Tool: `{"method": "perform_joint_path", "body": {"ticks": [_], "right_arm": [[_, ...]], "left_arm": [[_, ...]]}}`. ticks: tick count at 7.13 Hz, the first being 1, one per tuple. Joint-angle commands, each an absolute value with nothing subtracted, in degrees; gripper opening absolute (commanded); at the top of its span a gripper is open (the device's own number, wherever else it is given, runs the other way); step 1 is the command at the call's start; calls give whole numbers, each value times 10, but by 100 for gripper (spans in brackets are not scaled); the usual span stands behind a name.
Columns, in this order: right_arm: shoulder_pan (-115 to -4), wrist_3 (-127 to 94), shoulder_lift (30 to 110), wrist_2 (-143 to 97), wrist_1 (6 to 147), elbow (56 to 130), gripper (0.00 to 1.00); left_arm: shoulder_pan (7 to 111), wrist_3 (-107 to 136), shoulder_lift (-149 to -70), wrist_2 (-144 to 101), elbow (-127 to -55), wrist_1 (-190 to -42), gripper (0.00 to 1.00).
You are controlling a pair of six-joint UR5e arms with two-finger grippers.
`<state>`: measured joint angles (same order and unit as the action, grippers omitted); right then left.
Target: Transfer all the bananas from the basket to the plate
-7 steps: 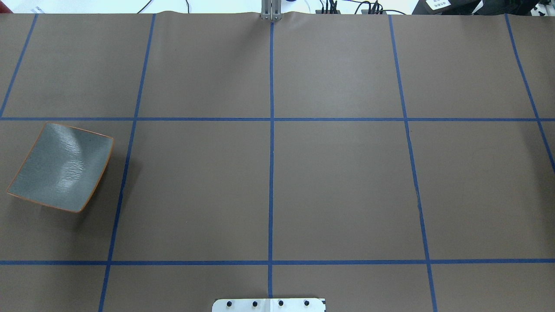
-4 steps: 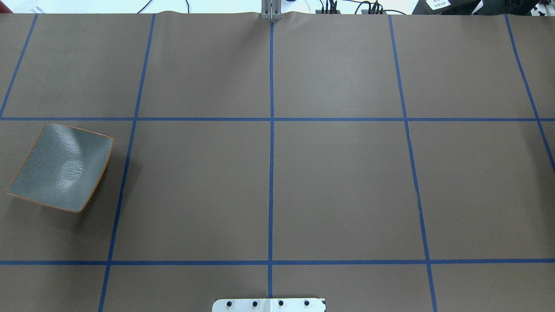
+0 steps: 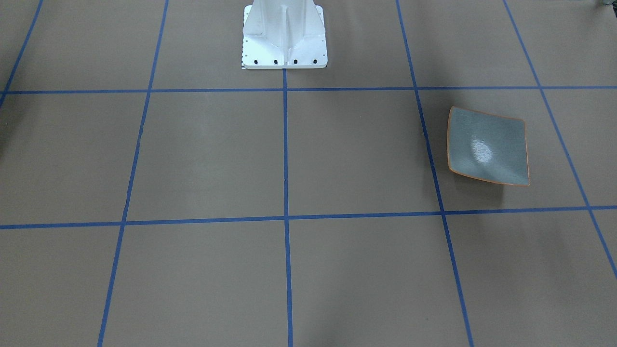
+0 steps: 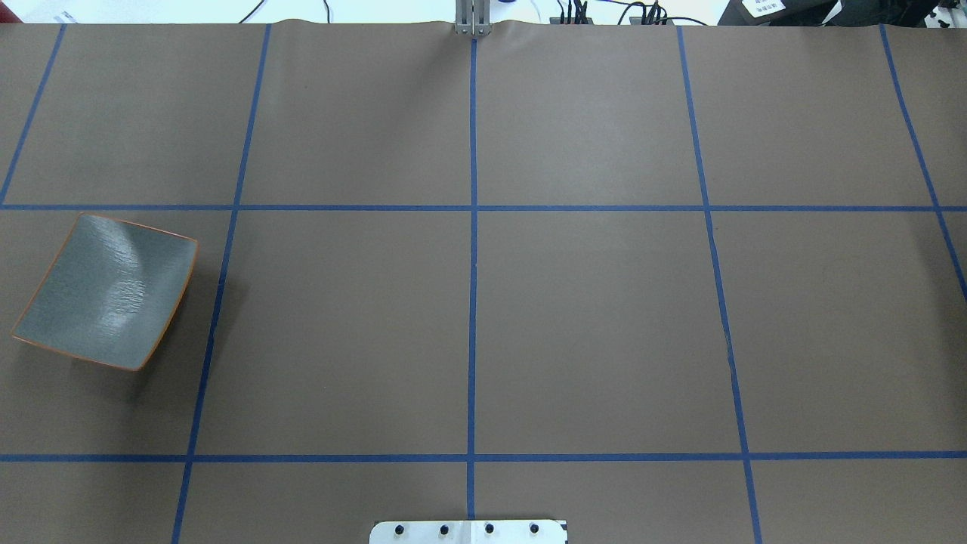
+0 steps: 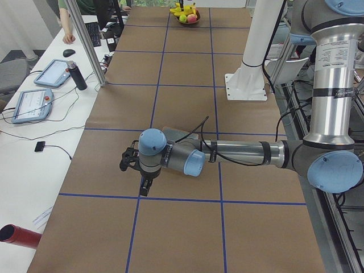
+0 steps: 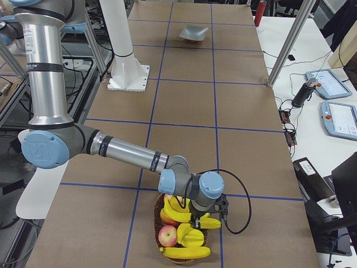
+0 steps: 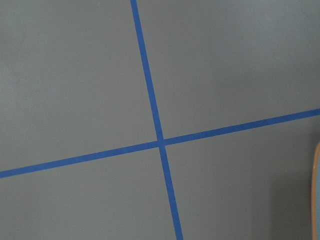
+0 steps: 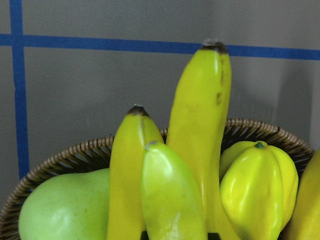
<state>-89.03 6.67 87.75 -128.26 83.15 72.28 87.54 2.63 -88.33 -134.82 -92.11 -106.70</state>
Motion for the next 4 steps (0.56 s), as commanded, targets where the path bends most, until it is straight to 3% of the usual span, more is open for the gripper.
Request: {"method": "perform_joint_path", "body": {"ticks": [1, 4], "right_arm": [[-891, 81, 878, -1287, 832, 737, 0], [-896, 112, 886, -1284, 838, 741, 0]], "left_arm": [[875, 28, -883, -1348, -922, -1067, 100], [875, 28, -883, -1348, -923, -1067, 100]]}}
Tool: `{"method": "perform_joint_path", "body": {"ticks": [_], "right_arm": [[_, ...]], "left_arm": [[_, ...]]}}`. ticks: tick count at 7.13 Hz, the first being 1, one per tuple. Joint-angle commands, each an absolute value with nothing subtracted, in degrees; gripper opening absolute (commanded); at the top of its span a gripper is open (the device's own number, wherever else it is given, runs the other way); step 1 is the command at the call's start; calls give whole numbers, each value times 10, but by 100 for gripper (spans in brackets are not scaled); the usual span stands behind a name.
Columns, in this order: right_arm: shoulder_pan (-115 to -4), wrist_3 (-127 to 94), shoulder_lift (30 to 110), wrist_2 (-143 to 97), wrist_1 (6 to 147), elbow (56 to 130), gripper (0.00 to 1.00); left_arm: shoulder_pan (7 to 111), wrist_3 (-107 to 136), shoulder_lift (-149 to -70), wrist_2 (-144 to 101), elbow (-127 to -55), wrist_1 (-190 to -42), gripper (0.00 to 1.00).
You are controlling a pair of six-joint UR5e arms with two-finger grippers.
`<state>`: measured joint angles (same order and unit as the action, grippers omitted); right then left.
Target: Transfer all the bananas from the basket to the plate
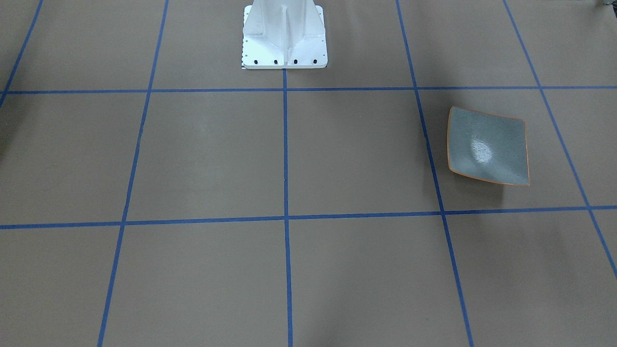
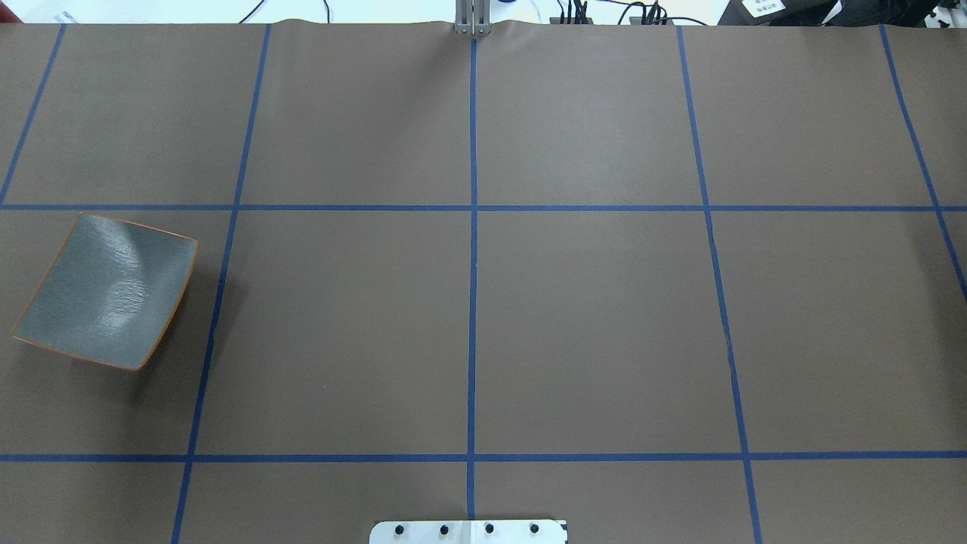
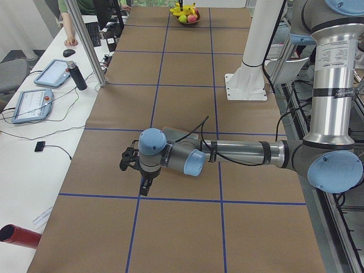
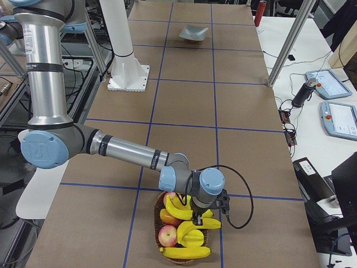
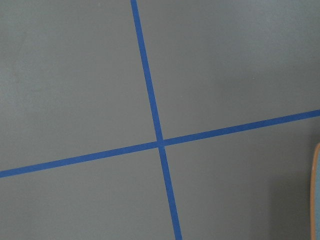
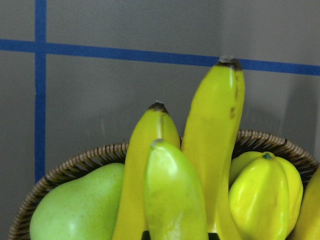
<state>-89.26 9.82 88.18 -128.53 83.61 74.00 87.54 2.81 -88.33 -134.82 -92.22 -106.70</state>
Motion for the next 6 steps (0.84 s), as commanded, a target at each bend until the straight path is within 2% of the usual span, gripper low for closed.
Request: {"method": "perform_joint_path", "body": {"ticks": [1, 6], "right_arm": [[-909, 122, 888, -1284, 838, 741, 0], [-974, 195, 889, -1281, 906, 772, 0]], "left_arm": [[875, 28, -883, -1348, -923, -1067, 100], [875, 28, -882, -1349, -923, -1068, 100]]}}
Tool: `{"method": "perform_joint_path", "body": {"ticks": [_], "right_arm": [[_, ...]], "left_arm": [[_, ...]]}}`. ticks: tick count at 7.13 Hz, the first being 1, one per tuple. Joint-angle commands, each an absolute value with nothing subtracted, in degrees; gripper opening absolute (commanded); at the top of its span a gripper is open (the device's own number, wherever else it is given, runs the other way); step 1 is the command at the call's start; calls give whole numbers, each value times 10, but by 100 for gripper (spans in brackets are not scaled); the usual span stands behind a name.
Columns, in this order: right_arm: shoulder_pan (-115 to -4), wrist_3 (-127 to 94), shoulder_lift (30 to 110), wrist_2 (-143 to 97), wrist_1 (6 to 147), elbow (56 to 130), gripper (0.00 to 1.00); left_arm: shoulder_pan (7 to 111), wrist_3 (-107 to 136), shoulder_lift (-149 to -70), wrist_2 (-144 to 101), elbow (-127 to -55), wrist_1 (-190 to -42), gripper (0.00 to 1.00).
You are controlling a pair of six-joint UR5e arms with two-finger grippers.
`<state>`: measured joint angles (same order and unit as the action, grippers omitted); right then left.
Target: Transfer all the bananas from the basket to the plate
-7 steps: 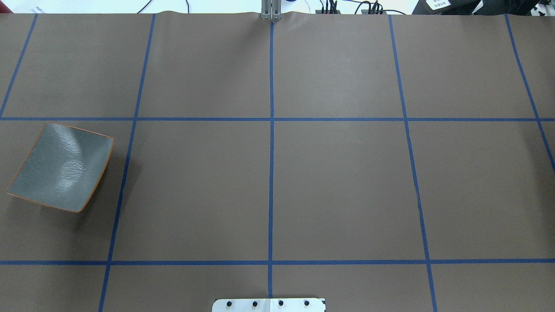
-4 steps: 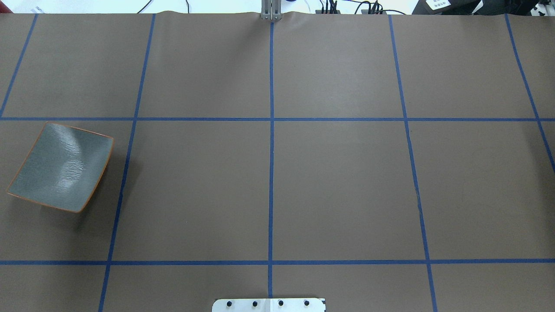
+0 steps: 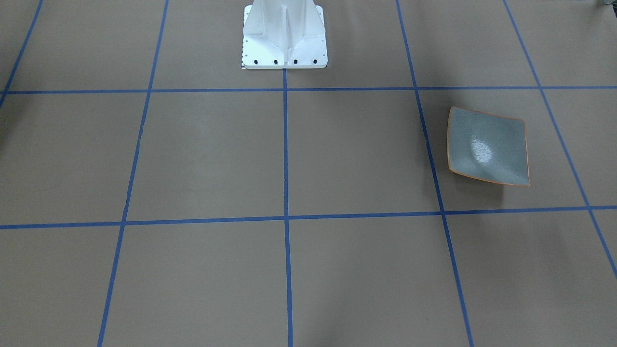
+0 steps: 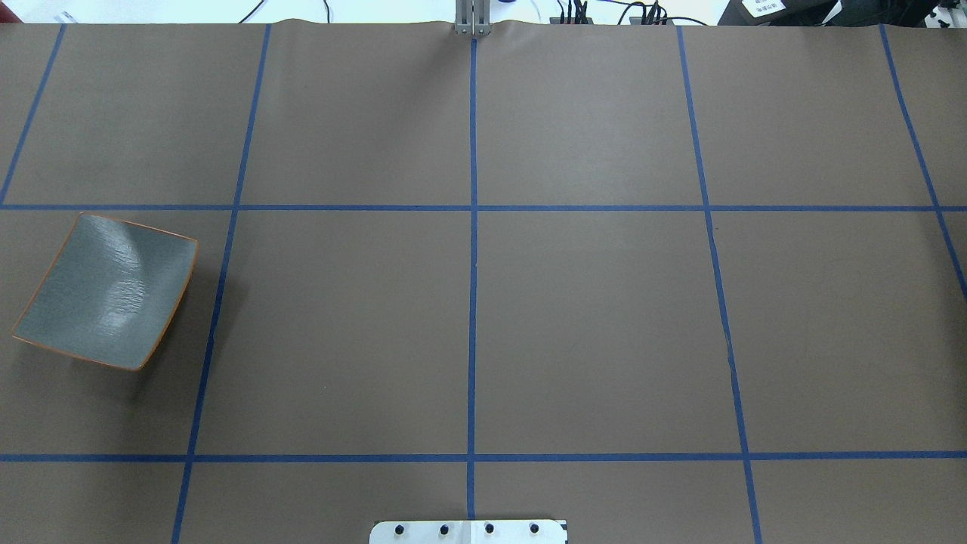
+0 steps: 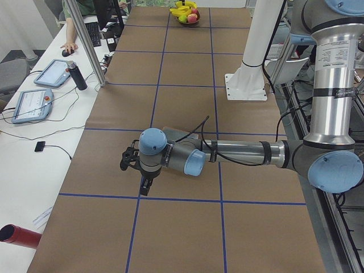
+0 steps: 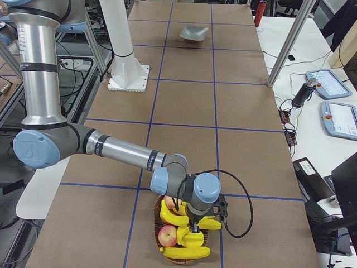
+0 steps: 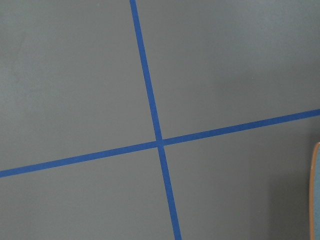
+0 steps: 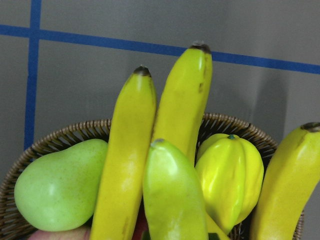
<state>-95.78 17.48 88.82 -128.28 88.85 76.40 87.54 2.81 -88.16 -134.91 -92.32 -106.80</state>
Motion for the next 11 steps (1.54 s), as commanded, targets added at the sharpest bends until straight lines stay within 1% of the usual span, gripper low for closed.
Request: {"method": "perform_joint_path", "body": {"ticks": [1, 2, 3, 5, 6, 8, 10, 11], "right_arm": [[-989, 226, 883, -1279, 950, 789, 0], [-991, 235, 879, -1281, 981, 822, 0], [-991, 234, 851, -1286, 1020, 841, 0], [-967, 195, 754, -1343, 1092, 840, 0], [-936, 123, 722, -1361, 1093, 853, 0], [-838, -56, 715, -1368, 1091, 959, 0], [-753, -210, 687, -1368, 1062, 1003, 0], [-705, -288, 677, -1368, 1017, 1012, 0]], "left_arm": [[875, 28, -881, -1349, -924, -1070, 100], [875, 27, -882, -1349, -921, -1070, 100], [875, 27, -882, -1349, -922, -1070, 100], [875, 30, -883, -1348, -917, -1067, 100], [875, 28, -883, -1347, -914, -1075, 100], [858, 28, -905, -1348, -914, -1074, 100], [839, 70, -953, -1355, -901, -1071, 100], [812, 135, -987, -1397, -898, -1074, 100]]}}
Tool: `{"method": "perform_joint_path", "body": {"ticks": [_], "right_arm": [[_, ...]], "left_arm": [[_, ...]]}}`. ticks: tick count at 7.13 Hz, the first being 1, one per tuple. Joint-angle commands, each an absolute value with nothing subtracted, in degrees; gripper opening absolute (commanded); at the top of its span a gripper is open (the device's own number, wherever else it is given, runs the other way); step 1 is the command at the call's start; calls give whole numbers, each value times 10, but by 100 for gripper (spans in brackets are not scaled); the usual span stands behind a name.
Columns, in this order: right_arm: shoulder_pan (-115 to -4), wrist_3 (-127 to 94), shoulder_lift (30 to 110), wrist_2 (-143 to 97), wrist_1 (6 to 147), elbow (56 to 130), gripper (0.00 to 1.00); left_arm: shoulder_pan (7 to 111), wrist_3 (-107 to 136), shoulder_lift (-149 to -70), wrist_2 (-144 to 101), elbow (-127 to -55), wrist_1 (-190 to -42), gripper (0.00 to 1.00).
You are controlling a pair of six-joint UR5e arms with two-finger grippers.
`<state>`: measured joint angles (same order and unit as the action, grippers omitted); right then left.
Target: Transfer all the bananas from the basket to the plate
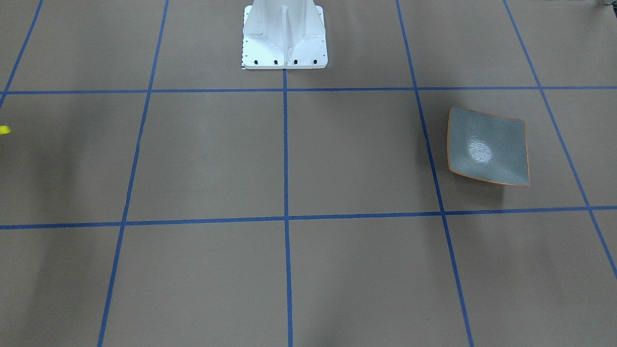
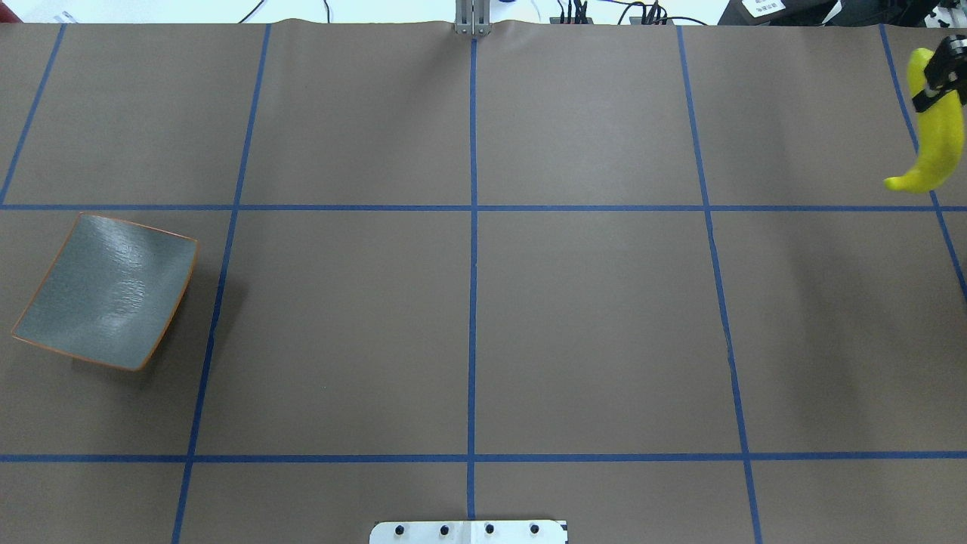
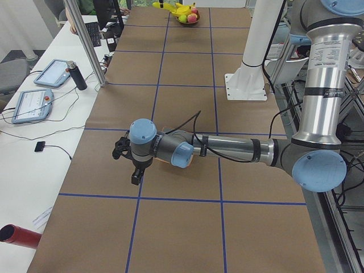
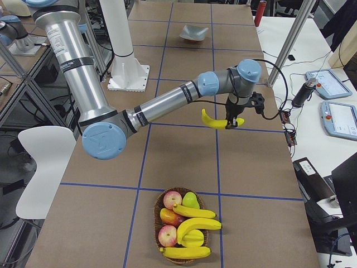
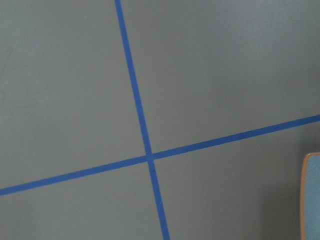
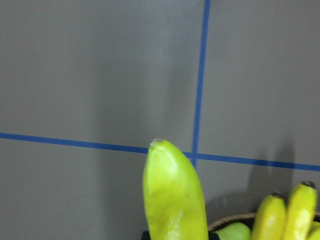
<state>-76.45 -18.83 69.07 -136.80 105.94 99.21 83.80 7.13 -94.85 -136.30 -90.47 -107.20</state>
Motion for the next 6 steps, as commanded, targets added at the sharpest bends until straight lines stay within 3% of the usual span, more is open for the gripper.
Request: {"method": "perform_joint_path", "body": {"ticks": [1, 6], "right_arm": [[-664, -381, 670, -1365, 970, 1020, 0], [-527, -557, 593, -1342, 929, 1027, 0]], "left_arm": [[782, 186, -1024, -1404, -901, -1074, 100], [603, 627, -1172, -1405, -903, -1225, 100]]}}
